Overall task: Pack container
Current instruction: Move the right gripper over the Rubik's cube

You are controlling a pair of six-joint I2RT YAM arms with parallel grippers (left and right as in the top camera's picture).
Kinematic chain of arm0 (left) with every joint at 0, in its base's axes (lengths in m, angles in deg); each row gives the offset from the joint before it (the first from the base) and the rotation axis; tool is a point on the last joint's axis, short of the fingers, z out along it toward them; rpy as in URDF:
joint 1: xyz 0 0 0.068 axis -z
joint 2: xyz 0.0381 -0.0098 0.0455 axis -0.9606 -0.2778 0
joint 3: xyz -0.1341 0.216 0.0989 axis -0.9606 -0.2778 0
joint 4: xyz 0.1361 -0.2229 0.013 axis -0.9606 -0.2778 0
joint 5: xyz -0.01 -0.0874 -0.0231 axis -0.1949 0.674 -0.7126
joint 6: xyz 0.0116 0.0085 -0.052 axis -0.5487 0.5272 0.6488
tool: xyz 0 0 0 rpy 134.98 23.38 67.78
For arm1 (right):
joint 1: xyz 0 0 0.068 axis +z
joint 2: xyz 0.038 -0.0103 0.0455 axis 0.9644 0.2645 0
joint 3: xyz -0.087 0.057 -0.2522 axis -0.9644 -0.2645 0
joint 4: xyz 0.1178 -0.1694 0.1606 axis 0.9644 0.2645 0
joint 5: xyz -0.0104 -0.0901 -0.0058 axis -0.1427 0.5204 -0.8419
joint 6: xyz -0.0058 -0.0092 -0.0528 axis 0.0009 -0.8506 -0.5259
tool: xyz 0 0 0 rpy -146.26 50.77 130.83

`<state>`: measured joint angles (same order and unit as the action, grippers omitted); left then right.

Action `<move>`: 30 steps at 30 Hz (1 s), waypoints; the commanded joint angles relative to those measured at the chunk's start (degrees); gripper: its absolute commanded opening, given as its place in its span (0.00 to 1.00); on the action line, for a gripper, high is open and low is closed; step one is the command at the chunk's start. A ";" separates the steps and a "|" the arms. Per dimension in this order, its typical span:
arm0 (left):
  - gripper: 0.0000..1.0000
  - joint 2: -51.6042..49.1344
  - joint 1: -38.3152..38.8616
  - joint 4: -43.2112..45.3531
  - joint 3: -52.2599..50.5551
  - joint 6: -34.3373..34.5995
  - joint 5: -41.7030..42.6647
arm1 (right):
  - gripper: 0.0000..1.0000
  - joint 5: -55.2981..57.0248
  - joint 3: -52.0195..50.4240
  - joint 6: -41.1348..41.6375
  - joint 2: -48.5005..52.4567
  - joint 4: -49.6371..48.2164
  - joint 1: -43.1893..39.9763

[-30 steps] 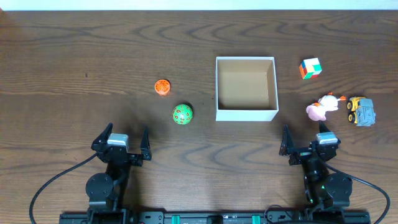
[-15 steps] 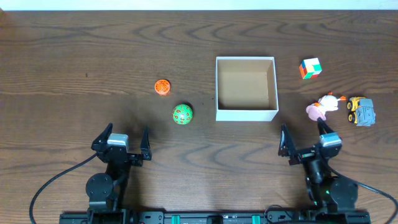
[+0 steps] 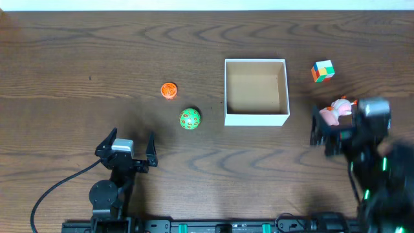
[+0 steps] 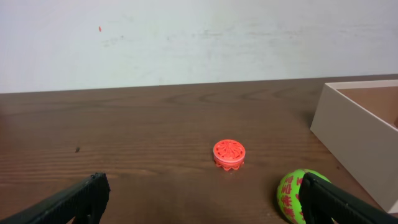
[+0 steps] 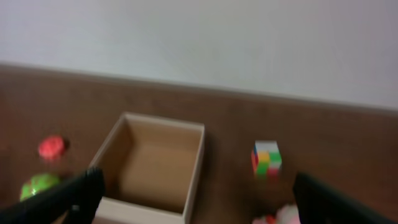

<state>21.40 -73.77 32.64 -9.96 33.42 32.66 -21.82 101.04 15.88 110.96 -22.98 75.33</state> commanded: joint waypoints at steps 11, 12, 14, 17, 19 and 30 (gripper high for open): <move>0.98 0.35 -0.20 -1.92 -1.01 -0.74 0.66 | 0.99 -11.65 49.29 -4.87 46.21 37.29 -1.99; 0.98 0.35 -0.20 -1.92 -1.01 -0.74 0.66 | 0.99 -12.63 49.29 -4.92 47.25 37.57 -1.99; 0.98 0.35 -0.20 -1.92 -1.01 -0.74 0.66 | 0.99 -11.39 49.16 -4.98 49.07 37.64 -2.01; 0.98 0.35 -0.20 -1.92 -1.01 -0.74 0.66 | 0.99 -7.50 49.18 -4.85 50.99 35.15 -2.05; 0.98 0.35 -0.20 -1.92 -1.01 -0.74 0.66 | 0.99 -1.36 49.18 -4.85 51.43 31.78 -2.54; 0.98 0.35 -0.20 -1.92 -1.01 -0.74 0.66 | 0.99 7.21 52.41 -7.23 63.52 32.11 -11.72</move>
<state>21.40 -73.77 32.64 -9.96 33.42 32.68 -15.85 152.80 11.07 169.54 8.14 64.95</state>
